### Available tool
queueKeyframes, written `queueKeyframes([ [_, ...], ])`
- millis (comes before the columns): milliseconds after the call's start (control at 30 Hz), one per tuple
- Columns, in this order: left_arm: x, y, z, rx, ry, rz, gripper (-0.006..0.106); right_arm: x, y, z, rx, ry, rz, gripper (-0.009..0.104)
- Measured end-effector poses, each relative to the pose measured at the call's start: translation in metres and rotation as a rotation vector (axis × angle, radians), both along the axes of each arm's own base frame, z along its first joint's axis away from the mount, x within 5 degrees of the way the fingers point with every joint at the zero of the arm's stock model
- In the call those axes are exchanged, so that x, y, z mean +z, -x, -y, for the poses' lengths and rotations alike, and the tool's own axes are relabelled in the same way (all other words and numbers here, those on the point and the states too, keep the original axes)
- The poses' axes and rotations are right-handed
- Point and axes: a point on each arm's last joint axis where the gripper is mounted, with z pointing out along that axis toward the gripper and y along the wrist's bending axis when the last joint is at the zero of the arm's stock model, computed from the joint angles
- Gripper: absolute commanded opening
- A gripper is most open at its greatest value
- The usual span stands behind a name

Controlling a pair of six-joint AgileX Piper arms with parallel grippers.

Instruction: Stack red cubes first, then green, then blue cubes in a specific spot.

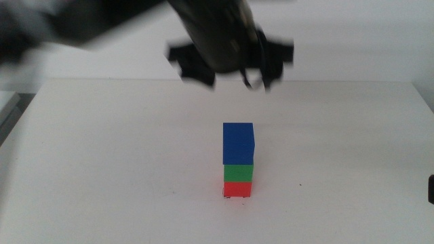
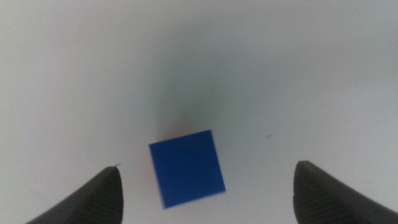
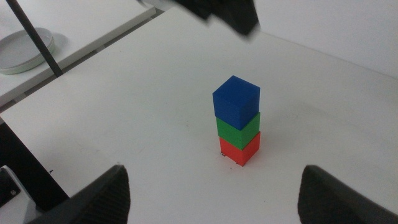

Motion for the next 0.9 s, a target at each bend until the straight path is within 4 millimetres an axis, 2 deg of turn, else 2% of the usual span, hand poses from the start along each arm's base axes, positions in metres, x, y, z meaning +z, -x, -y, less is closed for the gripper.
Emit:
queueKeyframes([
  [67, 0.033, 0.015, -0.018, -0.066, 0.006, 0.102, 0.094, 0.000, 0.000, 0.000, 0.000, 0.000, 0.000, 0.085],
  [167, 0.070, 0.036, -0.045, -0.147, -0.023, 0.253, 0.094, 0.000, 0.000, 0.000, 0.000, 0.000, 0.000, 0.085],
  [300, 0.111, 0.066, -0.085, -0.221, -0.082, 0.436, 0.094, 0.000, 0.000, 0.000, 0.000, 0.000, 0.000, 0.085],
  [367, 0.124, 0.082, -0.110, -0.226, -0.097, 0.499, 0.094, 0.000, 0.000, 0.000, 0.000, 0.000, 0.000, 0.085],
  [467, 0.130, 0.104, -0.149, -0.189, -0.121, 0.547, 0.094, 0.000, 0.000, 0.000, 0.000, 0.000, 0.000, 0.085],
  [600, 0.124, 0.134, -0.203, -0.052, -0.137, 0.562, 0.094, 0.000, 0.000, 0.000, 0.000, 0.000, 0.000, 0.085],
  [667, 0.118, 0.157, -0.228, 0.019, -0.156, 0.571, 0.094, 0.000, 0.000, 0.000, 0.000, 0.000, 0.000, 0.085],
  [767, 0.110, 0.192, -0.253, 0.116, -0.173, 0.600, 0.094, 0.000, 0.000, 0.000, 0.000, 0.000, 0.000, 0.085],
  [900, 0.107, 0.225, -0.263, 0.196, -0.160, 0.645, 0.094, 0.000, 0.000, 0.000, 0.000, 0.000, 0.000, 0.085],
])
